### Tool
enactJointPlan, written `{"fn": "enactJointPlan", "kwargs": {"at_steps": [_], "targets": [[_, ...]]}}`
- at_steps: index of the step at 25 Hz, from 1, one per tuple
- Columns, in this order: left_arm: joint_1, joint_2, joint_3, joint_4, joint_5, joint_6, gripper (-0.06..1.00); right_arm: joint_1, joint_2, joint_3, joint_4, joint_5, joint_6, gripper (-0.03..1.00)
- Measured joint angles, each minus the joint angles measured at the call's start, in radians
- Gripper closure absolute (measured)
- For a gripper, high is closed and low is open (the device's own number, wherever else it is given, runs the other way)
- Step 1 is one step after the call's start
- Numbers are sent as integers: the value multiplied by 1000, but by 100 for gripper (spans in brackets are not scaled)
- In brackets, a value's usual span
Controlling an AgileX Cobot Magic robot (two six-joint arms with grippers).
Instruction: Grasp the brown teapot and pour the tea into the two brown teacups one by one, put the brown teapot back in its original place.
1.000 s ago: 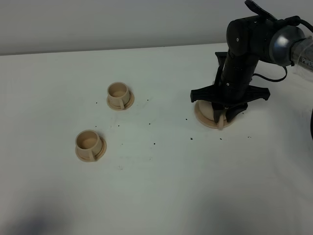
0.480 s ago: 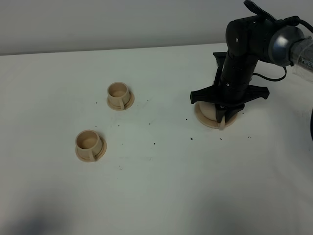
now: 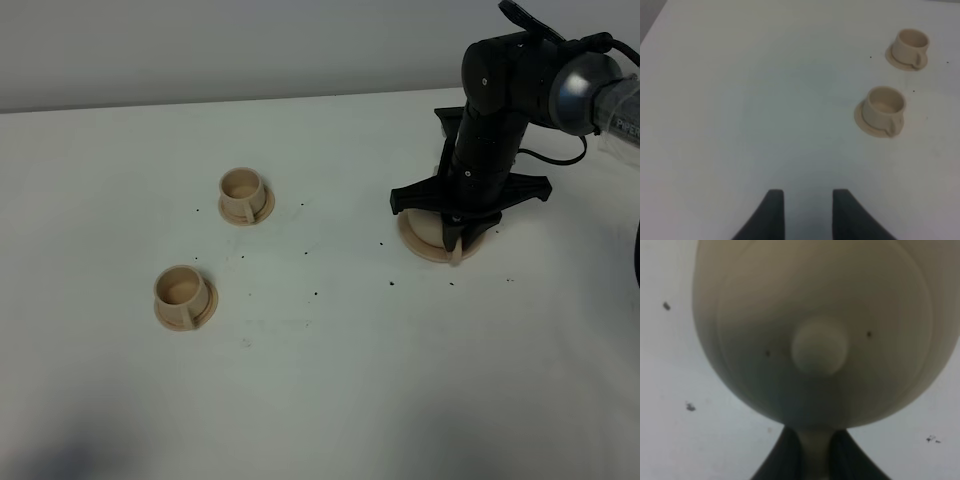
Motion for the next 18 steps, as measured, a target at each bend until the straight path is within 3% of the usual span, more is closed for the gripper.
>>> {"fn": "enactJointPlan", "kwargs": {"at_steps": [18], "targets": [[0,0,0,0,0,0,66,0,-5,-54,-41,53,-17,84]]}}
